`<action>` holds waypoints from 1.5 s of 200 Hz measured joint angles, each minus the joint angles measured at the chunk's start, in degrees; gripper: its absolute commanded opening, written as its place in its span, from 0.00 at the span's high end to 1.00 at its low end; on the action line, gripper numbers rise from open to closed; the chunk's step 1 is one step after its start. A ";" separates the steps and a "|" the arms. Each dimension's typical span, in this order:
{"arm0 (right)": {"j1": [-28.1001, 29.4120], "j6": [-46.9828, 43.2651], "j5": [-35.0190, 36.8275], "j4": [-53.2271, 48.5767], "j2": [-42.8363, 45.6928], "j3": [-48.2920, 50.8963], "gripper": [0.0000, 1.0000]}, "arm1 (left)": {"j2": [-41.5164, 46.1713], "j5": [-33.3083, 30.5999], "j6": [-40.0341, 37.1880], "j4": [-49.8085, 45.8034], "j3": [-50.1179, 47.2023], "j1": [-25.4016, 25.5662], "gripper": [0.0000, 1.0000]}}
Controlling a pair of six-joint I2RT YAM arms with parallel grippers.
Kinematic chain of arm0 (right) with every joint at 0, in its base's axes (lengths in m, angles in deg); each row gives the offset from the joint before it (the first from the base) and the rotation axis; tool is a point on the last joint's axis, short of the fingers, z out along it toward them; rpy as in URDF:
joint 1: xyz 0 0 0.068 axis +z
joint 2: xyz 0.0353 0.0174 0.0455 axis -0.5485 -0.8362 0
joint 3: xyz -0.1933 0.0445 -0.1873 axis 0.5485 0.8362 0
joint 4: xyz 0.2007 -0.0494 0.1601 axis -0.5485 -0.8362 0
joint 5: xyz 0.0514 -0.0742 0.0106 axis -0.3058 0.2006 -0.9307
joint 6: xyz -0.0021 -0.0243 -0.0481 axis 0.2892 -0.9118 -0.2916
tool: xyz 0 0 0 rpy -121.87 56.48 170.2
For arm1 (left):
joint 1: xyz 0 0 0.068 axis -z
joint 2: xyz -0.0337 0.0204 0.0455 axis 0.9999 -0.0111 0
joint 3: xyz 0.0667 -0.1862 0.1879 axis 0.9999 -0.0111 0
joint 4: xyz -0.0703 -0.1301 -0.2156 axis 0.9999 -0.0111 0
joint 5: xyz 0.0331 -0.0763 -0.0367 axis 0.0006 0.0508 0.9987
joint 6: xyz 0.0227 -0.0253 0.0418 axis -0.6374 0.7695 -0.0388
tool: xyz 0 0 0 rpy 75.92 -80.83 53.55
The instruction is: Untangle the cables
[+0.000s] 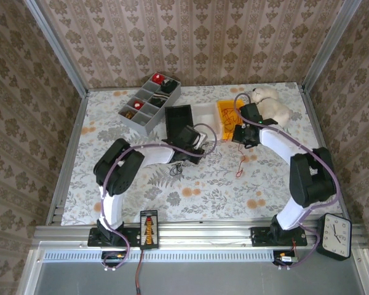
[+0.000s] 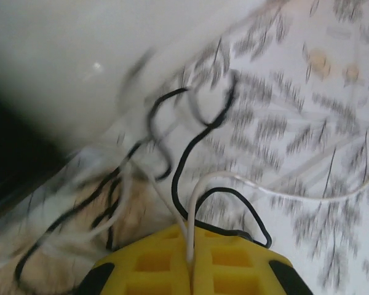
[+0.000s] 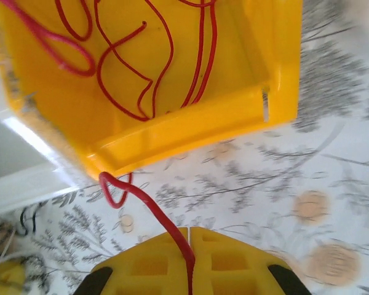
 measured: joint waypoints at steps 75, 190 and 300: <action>-7.48 3.23 13.09 0.00 10.49 5.05 0.95 | 10.78 -1.92 5.31 5.16 -15.41 -5.33 1.00; -4.85 5.81 0.98 3.87 5.01 8.31 0.95 | 9.79 4.37 2.14 -1.55 -11.78 -4.94 1.00; 6.10 5.88 -11.85 11.74 -7.41 -1.44 0.94 | 17.55 4.52 5.01 -8.17 -18.05 -4.44 1.00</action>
